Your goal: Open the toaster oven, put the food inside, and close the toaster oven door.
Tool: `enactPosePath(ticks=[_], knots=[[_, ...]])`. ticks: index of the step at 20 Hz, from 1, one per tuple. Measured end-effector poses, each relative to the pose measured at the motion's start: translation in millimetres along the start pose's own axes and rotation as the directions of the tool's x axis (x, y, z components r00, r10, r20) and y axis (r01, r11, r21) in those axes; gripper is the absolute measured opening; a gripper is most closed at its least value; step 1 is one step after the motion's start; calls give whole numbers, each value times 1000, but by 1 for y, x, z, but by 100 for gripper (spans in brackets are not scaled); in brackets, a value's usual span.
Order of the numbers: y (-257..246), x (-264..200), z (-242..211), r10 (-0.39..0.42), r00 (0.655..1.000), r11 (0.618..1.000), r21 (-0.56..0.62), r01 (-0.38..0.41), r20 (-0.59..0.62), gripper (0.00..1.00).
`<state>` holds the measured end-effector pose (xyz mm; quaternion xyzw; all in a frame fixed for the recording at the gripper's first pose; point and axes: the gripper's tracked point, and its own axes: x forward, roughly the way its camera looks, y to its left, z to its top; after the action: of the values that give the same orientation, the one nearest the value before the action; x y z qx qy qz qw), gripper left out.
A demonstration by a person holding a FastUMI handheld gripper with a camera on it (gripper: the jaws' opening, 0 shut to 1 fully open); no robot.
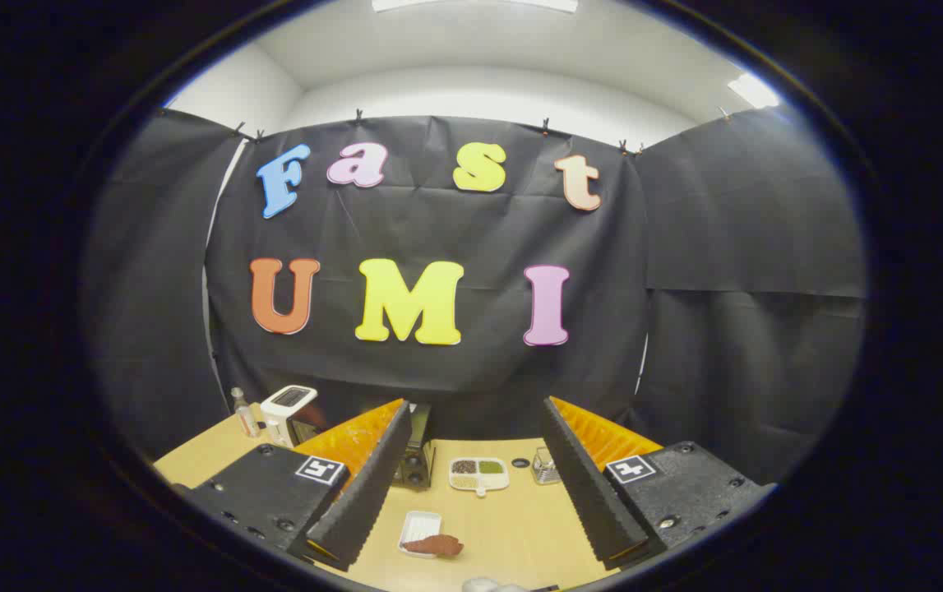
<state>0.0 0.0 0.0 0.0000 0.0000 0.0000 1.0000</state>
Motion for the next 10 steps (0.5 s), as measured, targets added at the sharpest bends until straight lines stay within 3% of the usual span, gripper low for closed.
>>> enactPosePath(ticks=[10], knots=[[6, 2, -4, -13, 1000, 1000, 13, 13, -14, 100]])
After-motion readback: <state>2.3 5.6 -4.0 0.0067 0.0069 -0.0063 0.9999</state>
